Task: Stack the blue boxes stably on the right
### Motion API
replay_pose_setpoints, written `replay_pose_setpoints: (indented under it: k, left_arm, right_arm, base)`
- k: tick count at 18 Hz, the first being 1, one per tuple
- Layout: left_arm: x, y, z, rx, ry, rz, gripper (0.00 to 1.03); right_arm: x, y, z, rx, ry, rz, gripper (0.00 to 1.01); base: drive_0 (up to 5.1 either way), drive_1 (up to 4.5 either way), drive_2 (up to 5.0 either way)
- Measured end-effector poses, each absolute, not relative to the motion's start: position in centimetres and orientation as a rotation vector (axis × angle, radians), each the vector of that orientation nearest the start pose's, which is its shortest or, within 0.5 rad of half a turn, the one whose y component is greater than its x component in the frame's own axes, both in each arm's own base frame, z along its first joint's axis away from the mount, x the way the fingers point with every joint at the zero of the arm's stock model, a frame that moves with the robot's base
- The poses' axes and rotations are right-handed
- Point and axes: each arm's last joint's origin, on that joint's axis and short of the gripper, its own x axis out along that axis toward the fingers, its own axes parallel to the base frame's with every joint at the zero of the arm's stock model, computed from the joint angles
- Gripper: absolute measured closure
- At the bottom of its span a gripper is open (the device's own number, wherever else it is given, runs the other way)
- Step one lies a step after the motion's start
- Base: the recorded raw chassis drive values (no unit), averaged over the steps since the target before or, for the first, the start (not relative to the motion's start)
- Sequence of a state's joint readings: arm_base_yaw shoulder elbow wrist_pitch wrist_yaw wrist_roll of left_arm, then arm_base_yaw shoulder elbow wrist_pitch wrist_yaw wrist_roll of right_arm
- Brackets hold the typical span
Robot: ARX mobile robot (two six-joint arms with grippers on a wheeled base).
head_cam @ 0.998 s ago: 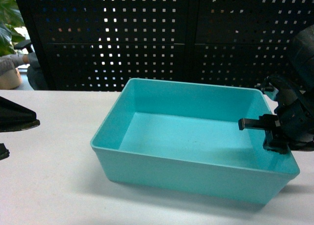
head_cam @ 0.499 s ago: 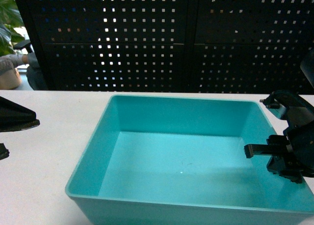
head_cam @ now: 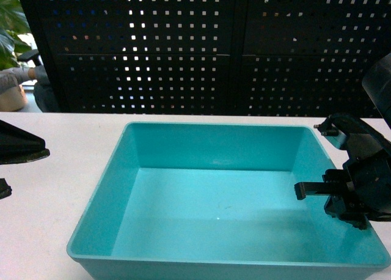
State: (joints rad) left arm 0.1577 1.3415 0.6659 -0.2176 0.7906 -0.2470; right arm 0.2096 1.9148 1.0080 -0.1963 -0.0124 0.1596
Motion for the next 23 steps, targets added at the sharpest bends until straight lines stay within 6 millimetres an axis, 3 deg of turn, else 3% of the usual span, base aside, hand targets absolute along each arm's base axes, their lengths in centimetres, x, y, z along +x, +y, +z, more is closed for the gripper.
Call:
replay_pose_setpoints:
  k: [8,11,13,16,19,23]
  left_arm:
    - [24.7,1.8,18.5,-0.641,0.909,-0.481,0.05]
    - [29.9,0.3,18.0,-0.574,1.029,-0.453,0.05]
    - [33.1,-1.6,17.0,-0.463,1.002,-0.418,0.05]
    - [36.8,-4.3,18.6,-0.333,0.92,-0.369,0.05]
    - [39.0,-6.2,17.9,-0.322,1.014,-0.379,0.05]
    - [39.2,-7.1,16.5,-0.265,1.105,-0.338,0.05]
  right_arm:
    - [34.2,7.3,11.0,0.028,1.11,0.087,0.99]
    - [34.2,7.3,11.0,0.027,1.111,0.083,0.99]
    - [34.2,7.3,11.0,0.027,1.11,0.084,0.99]
    - [34.2,7.3,11.0,0.027,1.11,0.084,0.99]
    - [34.2,7.3,11.0,0.027,1.11,0.084,0.99]
    - [34.2,7.3,11.0,0.027,1.11,0.084,0.99]
  base:
    - [0.0,0.0,0.0]
    - [0.0,0.0,0.0]
    - [0.0,0.0,0.0]
    - [0.0,0.0,0.0]
    - [0.0,0.0,0.0]
    - [0.0,0.0,0.0]
